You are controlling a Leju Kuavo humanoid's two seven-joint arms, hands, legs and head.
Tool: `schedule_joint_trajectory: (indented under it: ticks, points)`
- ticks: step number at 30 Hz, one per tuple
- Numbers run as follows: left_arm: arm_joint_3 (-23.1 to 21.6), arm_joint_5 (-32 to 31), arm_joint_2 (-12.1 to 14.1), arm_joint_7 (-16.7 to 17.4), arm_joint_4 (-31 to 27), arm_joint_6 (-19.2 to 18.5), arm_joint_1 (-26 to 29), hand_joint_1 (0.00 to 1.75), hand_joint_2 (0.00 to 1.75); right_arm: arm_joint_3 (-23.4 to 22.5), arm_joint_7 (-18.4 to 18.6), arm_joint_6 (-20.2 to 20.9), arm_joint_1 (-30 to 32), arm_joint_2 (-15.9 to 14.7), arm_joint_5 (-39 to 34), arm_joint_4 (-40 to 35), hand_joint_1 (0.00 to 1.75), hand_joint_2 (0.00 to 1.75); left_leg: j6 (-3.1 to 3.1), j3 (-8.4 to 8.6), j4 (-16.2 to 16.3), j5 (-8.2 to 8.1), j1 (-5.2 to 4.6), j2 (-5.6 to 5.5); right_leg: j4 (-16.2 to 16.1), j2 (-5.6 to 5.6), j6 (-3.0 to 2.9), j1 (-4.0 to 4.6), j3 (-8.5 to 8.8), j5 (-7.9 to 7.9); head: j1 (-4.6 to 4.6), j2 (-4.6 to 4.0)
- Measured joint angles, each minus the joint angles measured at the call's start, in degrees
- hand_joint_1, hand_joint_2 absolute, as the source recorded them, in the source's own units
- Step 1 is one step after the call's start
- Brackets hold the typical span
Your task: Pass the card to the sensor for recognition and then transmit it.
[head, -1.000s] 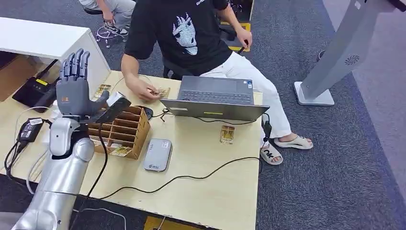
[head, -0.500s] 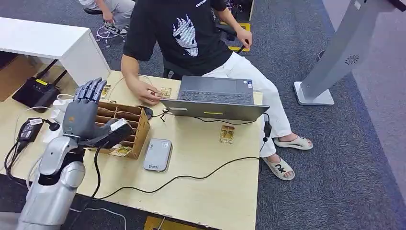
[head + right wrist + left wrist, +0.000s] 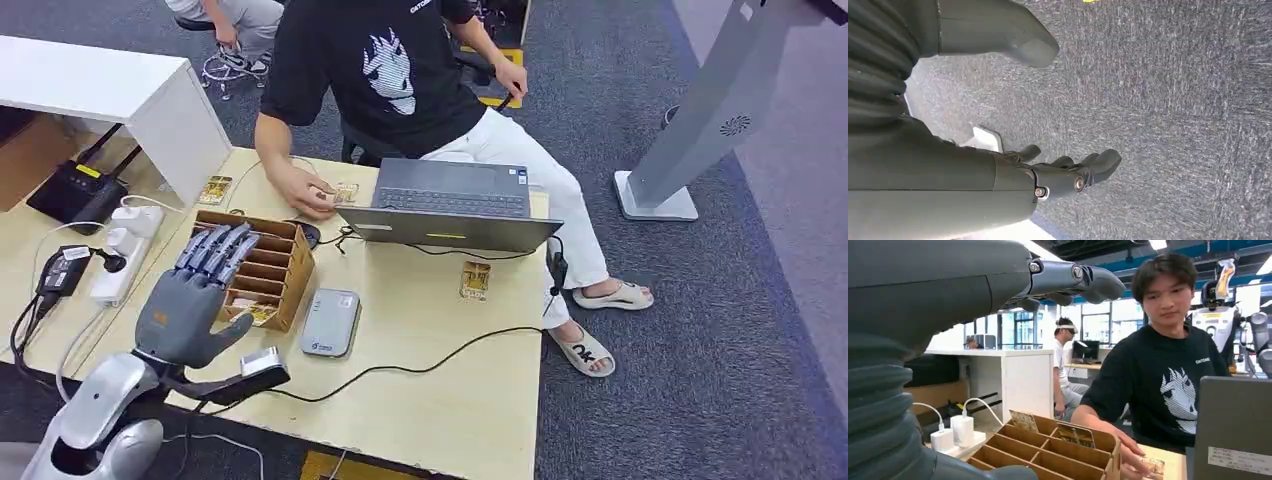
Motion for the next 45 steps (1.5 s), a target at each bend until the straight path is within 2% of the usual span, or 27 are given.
schedule_joint_trajectory:
  ticks: [6,11,18,21,26,33,34,38,45]
  points:
    - [-1.79,-3.20,3.87,1.03,-3.26,-0.50,8.02,0.00,1.75,-0.72,0.28,0.02,0.29,0.33,-0.37,0.00,0.00,1.75,0.03,0.01,0.00,-0.03,0.02,0.16,0.00,0.15,-0.01,0.00,-0.06,-0.01,0.00,0.00]
    - [-2.03,-2.30,6.42,2.51,-3.48,-1.45,11.87,0.00,1.75,-0.77,0.39,0.02,0.27,0.44,-0.27,0.00,0.00,1.75,0.04,-0.04,-0.01,-0.04,0.02,0.15,0.00,0.13,0.00,0.00,-0.10,-0.02,-0.02,0.00]
    - [-2.06,-2.25,7.48,2.97,-3.48,-1.55,13.38,0.00,1.75,-0.79,0.39,0.02,0.27,0.46,-0.24,0.00,0.00,1.75,0.04,-0.06,0.01,-0.03,0.01,0.14,0.00,0.10,0.01,0.00,-0.08,-0.01,0.00,0.00]
    - [-2.06,-3.24,7.41,5.19,-3.37,-1.84,13.38,0.00,1.75,-0.77,0.46,0.02,0.26,0.48,0.13,0.00,0.00,1.75,0.05,-0.05,0.02,-0.03,0.00,0.14,0.00,0.09,0.02,0.00,-0.08,0.00,-0.02,0.00]
    - [-2.03,-1.01,5.62,6.78,1.07,-1.97,12.20,0.00,1.75,-0.77,0.66,0.22,0.22,0.59,1.09,0.00,0.00,1.75,0.05,-0.05,0.03,-0.03,-0.01,0.10,0.00,0.07,0.02,0.00,-0.08,0.00,-0.02,0.00]
    - [-0.92,-4.01,2.38,8.31,7.15,-0.02,9.71,0.00,1.75,-0.72,1.05,0.31,0.21,0.59,2.12,0.00,0.00,1.75,0.05,-0.05,0.04,-0.03,-0.01,0.08,0.00,0.06,0.03,0.00,-0.08,0.01,0.00,0.00]
    - [-0.06,-4.46,1.16,8.35,9.11,0.99,8.63,0.00,1.75,-0.64,1.05,0.37,0.21,0.59,2.62,0.00,0.00,1.75,0.05,-0.06,0.04,-0.03,-0.01,0.07,0.00,0.06,0.04,0.00,-0.07,0.02,0.00,0.00]
    - [1.71,-4.75,-1.07,8.15,12.92,2.27,6.47,0.00,1.75,-0.46,1.05,0.48,0.18,0.59,3.21,0.00,0.00,1.75,0.05,-0.06,0.05,-0.03,-0.01,0.05,0.00,0.04,0.05,0.00,-0.07,0.03,0.00,0.00]
    - [5.16,-6.12,-4.46,5.86,19.95,4.67,2.82,0.00,1.75,0.70,1.18,1.03,0.05,0.59,4.87,0.00,0.00,1.75,0.05,-0.06,0.07,-0.02,0.00,0.05,0.00,0.04,0.07,0.00,-0.06,0.05,-0.02,0.00]
